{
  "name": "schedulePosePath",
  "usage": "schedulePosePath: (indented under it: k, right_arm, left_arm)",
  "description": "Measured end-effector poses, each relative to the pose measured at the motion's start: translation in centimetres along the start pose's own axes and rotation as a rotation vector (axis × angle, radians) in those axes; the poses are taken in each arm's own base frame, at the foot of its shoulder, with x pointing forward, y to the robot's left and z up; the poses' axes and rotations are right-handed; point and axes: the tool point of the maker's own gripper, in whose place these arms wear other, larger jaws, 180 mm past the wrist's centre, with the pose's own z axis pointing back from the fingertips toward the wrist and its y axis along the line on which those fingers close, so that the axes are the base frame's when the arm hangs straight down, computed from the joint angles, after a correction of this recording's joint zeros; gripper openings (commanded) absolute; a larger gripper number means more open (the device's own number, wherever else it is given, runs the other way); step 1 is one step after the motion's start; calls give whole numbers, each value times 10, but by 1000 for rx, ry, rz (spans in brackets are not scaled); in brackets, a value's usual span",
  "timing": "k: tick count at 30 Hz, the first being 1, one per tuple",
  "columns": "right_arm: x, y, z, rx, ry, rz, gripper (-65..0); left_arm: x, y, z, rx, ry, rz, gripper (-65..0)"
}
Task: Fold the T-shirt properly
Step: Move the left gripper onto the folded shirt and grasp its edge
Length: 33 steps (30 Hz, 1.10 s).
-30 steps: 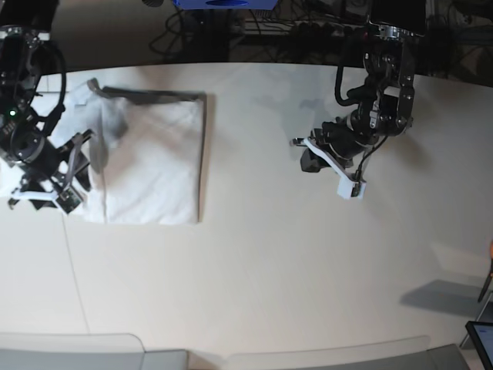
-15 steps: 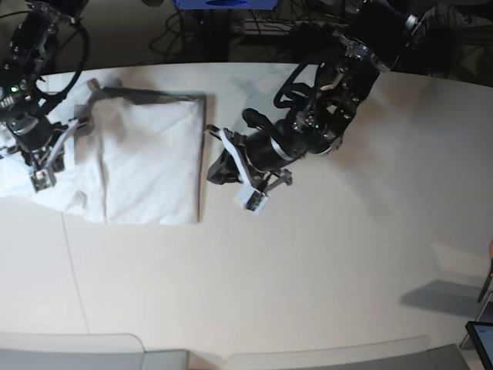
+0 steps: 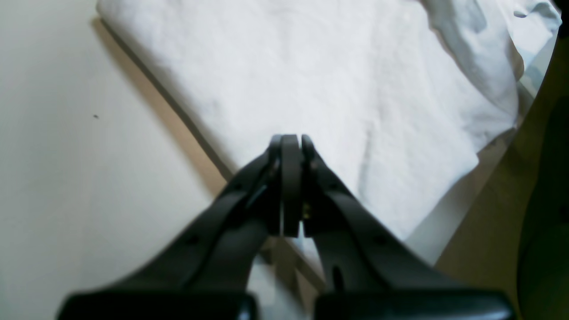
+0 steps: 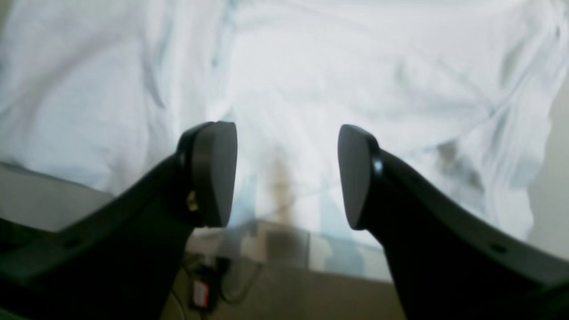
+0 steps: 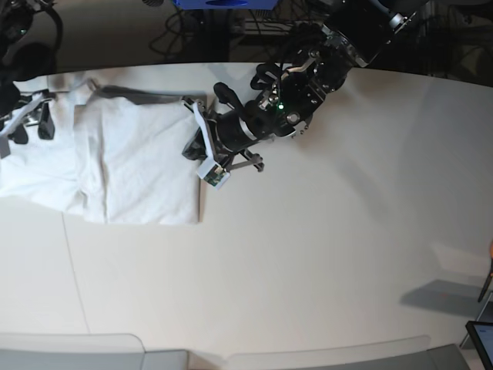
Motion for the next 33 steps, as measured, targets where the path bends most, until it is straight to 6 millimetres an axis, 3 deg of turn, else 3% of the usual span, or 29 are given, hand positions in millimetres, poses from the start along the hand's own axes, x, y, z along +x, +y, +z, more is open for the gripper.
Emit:
schedulePosePath:
  k: [5, 10, 15, 18, 22, 27, 30, 33]
  right_arm:
    - [-6, 8, -2, 32, 17, -17, -223]
    - [-16, 6, -7, 41, 38, -51, -223]
    - [-14, 6, -7, 44, 30, -51, -223]
    - [-14, 6, -7, 44, 31, -50, -223]
    - [-14, 6, -7, 44, 31, -50, -223]
    - [-14, 5, -7, 42, 32, -47, -223]
    - [-13, 5, -6, 40, 30, -44, -223]
    - [-13, 5, -6, 40, 31, -45, -223]
  left_arm:
    - [-3, 2, -1, 6, 8, -1, -650]
    - [-30, 20, -6, 43, 86, 15, -650]
    - [-51, 40, 4, 80, 143, -15, -650]
    - [-53, 51, 11, 102, 149, -28, -650]
    - [-32, 43, 20, 88, 93, -59, -650]
    - [21, 32, 29, 72, -62, -44, -650]
    - [31, 24, 23, 60, -89, -24, -650]
    - [32, -5, 6, -8, -87, -1, -650]
